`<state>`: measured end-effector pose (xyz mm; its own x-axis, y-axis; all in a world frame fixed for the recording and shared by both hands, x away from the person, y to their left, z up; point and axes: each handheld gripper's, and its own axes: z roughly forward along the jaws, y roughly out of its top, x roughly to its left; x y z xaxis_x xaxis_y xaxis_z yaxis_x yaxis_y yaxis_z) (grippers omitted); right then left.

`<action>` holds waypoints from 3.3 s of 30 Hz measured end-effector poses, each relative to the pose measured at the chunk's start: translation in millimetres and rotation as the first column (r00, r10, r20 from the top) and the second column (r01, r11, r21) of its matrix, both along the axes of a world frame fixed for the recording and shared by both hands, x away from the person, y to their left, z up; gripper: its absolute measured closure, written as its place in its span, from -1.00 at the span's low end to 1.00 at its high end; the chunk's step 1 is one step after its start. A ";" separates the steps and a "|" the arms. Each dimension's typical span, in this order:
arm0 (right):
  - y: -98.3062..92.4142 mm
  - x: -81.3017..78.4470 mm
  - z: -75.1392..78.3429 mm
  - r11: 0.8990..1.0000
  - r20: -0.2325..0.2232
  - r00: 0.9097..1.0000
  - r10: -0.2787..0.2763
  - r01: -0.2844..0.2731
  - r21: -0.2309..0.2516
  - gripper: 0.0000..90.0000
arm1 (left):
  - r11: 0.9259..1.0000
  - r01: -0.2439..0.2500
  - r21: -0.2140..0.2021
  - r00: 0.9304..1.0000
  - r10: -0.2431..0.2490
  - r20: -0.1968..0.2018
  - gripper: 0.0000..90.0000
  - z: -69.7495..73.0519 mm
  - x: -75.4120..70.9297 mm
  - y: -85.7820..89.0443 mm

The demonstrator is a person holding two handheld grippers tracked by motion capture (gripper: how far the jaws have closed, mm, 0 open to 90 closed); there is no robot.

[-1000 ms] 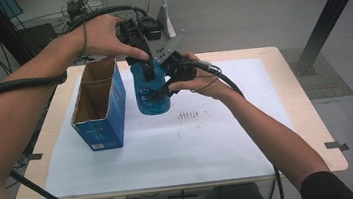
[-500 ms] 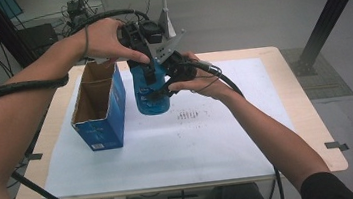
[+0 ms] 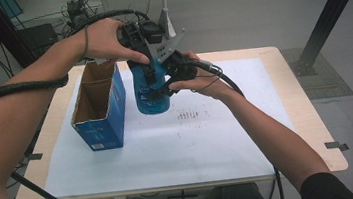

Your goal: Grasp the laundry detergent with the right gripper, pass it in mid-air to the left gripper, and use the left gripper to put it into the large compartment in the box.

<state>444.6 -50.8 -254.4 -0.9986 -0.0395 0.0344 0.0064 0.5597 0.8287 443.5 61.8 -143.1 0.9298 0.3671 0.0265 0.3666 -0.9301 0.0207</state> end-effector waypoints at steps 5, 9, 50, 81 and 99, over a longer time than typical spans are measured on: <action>1.6 0.9 -0.5 1.000 0.028 0.999 0.023 -0.024 0.017 -0.03 | 1.000 0.008 0.006 1.000 -0.008 -0.002 -0.90 -0.2 -0.6 -1.7; 1.8 1.3 -0.4 0.999 0.033 0.999 0.032 -0.032 0.021 -0.03 | 1.000 0.012 0.006 1.000 -0.012 -0.002 -0.90 -0.2 -1.2 -2.5; 0.1 1.0 1.5 0.999 0.042 0.998 0.048 -0.049 0.024 -0.03 | 0.999 0.039 0.007 0.999 -0.039 0.007 -0.90 4.5 -2.1 -9.1; 0.3 -1.0 2.5 0.999 0.044 0.998 0.045 -0.046 0.024 -0.03 | 0.999 0.046 0.006 0.999 -0.046 0.005 -0.89 2.9 -5.0 -7.4; -0.9 -1.7 2.9 0.999 0.042 0.999 0.031 -0.032 0.017 -0.03 | 0.998 0.070 0.004 0.998 -0.070 0.003 -0.72 4.1 -7.7 -10.9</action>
